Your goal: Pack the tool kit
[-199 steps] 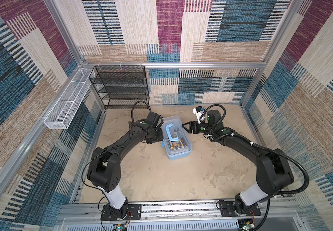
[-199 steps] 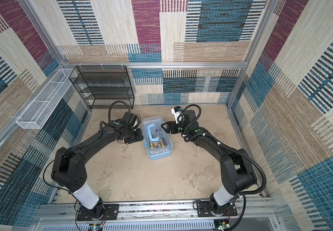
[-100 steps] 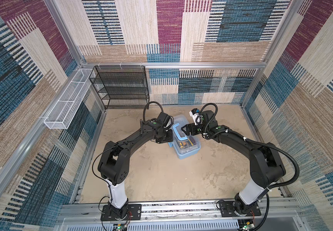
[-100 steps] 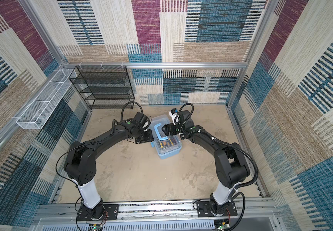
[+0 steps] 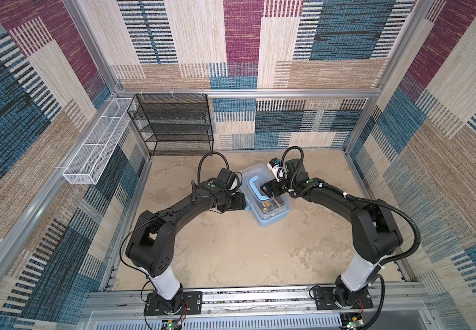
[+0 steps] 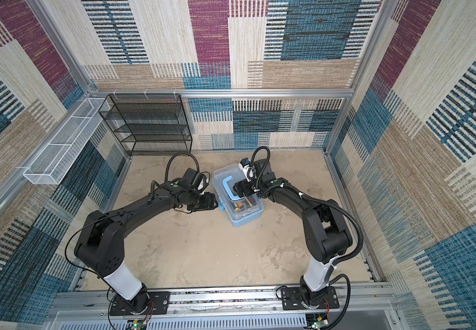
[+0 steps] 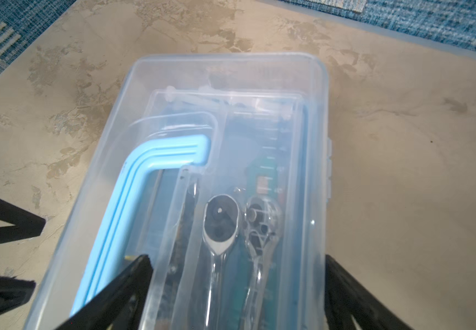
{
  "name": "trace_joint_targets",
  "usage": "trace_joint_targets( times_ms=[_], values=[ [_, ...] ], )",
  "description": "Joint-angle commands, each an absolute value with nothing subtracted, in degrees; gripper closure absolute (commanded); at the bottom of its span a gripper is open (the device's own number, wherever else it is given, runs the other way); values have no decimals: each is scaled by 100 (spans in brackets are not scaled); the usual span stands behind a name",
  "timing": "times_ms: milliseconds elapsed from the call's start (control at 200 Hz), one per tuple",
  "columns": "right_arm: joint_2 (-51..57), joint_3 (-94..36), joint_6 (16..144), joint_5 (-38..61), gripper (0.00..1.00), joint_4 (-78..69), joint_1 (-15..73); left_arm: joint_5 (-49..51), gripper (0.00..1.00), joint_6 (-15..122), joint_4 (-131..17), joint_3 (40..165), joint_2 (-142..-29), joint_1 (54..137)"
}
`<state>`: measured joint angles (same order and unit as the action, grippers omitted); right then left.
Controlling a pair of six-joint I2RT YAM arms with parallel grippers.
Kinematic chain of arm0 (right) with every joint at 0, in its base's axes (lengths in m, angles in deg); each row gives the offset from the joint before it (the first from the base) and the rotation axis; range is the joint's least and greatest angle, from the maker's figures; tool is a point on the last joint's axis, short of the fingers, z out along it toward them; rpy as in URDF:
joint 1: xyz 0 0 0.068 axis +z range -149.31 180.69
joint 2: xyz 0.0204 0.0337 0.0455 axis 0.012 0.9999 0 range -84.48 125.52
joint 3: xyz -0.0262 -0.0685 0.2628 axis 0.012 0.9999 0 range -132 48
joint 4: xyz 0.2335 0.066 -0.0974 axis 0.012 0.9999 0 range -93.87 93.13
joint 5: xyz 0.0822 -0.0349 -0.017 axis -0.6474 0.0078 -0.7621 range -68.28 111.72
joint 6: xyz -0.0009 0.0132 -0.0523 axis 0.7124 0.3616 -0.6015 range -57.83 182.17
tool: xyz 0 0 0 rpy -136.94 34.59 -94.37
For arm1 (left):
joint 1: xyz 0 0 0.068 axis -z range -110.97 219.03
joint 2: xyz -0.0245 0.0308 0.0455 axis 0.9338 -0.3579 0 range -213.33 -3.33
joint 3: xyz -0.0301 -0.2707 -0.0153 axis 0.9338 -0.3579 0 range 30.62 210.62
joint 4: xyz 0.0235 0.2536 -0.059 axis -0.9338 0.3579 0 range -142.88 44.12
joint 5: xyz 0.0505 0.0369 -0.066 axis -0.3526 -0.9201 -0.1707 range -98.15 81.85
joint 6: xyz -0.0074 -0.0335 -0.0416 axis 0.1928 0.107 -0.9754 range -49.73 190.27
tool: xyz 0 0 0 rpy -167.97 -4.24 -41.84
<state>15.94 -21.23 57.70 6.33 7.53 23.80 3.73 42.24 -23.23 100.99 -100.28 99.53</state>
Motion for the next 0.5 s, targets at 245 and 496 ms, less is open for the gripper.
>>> trace_joint_targets(
  times_ms=[245, 496],
  values=[
    [1649, -1973, 5256, 660, 20, 1042, 2381, 26, 0, 4780, -3022, 9416, -9723, 9970],
    [1685, -1777, 5179, 685, 27, 1104, 2381, -715, 1, 5246, -3190, 9143, -9687, 10354]
  ],
)
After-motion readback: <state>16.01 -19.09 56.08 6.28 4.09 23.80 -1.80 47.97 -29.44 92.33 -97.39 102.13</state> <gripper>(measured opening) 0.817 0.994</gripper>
